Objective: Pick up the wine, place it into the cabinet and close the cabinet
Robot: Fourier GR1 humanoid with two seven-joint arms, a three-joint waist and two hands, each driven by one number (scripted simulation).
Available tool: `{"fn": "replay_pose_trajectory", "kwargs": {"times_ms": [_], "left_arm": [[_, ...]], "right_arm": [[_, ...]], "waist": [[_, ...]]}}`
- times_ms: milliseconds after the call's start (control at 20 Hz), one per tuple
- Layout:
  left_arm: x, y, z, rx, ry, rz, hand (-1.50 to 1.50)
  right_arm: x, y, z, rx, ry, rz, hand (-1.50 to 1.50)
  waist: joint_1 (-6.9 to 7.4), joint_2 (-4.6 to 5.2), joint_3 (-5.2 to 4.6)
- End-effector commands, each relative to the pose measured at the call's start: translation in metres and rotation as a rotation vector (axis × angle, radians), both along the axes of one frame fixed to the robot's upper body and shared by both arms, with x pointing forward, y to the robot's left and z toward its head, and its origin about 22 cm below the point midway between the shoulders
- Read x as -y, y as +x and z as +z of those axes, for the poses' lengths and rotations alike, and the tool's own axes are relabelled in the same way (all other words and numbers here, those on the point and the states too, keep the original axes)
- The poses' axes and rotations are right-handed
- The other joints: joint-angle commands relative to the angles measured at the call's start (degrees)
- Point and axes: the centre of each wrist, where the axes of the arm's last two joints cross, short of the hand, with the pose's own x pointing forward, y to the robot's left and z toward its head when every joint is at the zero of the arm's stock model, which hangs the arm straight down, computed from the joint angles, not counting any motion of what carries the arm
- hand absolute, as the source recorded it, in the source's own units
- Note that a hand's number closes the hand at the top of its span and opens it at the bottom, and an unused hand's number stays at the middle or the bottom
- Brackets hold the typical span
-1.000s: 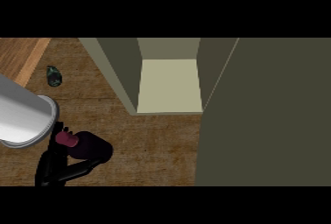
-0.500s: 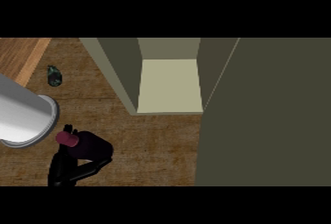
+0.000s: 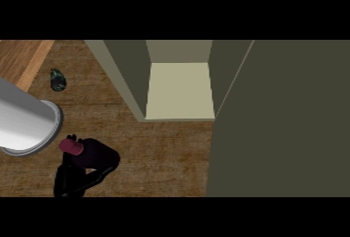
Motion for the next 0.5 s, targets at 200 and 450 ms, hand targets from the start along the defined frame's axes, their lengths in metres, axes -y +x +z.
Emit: {"fn": "replay_pose_trajectory", "kwargs": {"times_ms": [200, 450], "left_arm": [[0.009, 0.016, -0.008, 0.053, -0.089, 0.018, -1.5], [0.03, 0.016, -0.014, 0.07, -0.085, 0.004, -1.5]], "right_arm": [[0.016, -0.046, 0.036, 0.061, 0.028, 0.046, -1.5], [0.016, -0.049, 0.035, 0.055, 0.045, 0.041, -1.5]], "waist": [[-0.14, 0.04, 0.05], [-0.32, -0.02, 0.04]]}}
